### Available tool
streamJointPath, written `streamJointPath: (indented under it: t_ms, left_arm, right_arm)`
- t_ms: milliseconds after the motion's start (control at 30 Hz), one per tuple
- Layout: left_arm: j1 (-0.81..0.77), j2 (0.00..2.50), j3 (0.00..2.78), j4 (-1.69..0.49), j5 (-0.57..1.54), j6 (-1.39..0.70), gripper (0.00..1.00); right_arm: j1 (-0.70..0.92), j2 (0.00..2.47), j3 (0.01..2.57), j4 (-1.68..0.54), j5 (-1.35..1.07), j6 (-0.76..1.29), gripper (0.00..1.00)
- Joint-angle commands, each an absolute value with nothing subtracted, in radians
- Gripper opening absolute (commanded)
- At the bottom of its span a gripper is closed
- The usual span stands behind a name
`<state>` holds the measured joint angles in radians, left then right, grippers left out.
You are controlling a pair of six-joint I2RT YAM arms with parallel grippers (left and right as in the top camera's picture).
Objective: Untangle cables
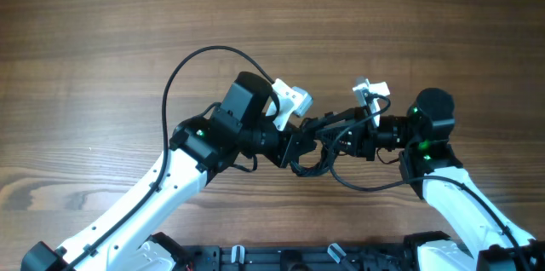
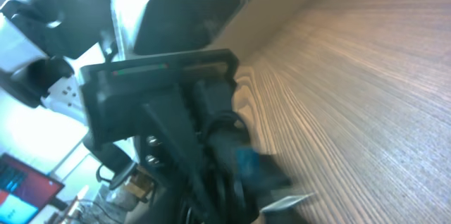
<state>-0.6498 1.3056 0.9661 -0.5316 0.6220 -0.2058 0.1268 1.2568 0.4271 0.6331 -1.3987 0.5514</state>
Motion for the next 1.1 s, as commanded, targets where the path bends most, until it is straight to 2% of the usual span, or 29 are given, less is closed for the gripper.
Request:
streamJointPath:
  t_ms: [0, 100, 167, 233, 267, 433, 533, 600, 800, 867, 900, 933, 1067]
  left_arm:
    - [-0.648, 1.309, 0.969, -0.536, 0.544, -0.194, 0.04]
    - [-0.613, 1.309, 0.969, -0.535, 0.389, -0.333, 0.04]
    - [-0.580, 1.309, 0.969, -0.527, 0.231, -0.514, 0.04]
    - [-0.561, 1.309, 0.969, -0.497, 0.178, -0.671, 0.04]
    - [-0.558, 1.309, 0.969, -0.446, 0.177, -0.769, 0.04]
    - [-0.559, 1.309, 0.969, -0.347, 0.178, -0.908, 0.04]
    - [-0.574, 1.309, 0.969, -0.360, 0.178, -0.905, 0.04]
    - [-0.593, 1.309, 0.969, -0.363, 0.178, -0.905, 0.04]
    - [-0.666, 1.309, 0.969, -0.363, 0.177, -0.905, 0.04]
    - [-0.682, 1.309, 0.969, -0.363, 0.177, -0.905, 0.04]
    - [-0.690, 1.309, 0.969, -0.363, 0.177, -0.904, 0.04]
    - [-0.698, 1.309, 0.969, -0.363, 0.177, -0.902, 0.04]
    - [-0.717, 1.309, 0.969, -0.362, 0.177, -0.902, 0.04]
  right_arm:
    - [0.089, 1.254, 0.434, 0.643, -1.398, 0.562, 1.00]
    - [0.020, 1.254, 0.434, 0.641, -1.269, 0.712, 1.00]
    - [0.005, 1.254, 0.434, 0.623, -1.167, 0.825, 1.00]
    - [0.012, 1.254, 0.434, 0.587, -1.121, 0.900, 1.00]
    - [0.023, 1.254, 0.434, 0.546, -1.118, 0.905, 0.99]
    - [0.086, 1.254, 0.434, 0.376, -1.080, 0.810, 0.90]
    - [0.132, 1.254, 0.434, 0.360, -0.998, 0.813, 0.80]
    - [0.150, 1.254, 0.434, 0.378, -0.963, 0.815, 0.69]
    - [0.194, 1.254, 0.434, 0.414, -0.961, 0.823, 0.61]
    - [0.193, 1.254, 0.434, 0.414, -0.949, 0.822, 0.52]
    - [0.193, 1.254, 0.434, 0.414, -0.933, 0.822, 0.43]
    - [0.193, 1.254, 0.434, 0.414, -0.920, 0.823, 0.37]
    - [0.194, 1.254, 0.434, 0.420, -0.918, 0.846, 0.25]
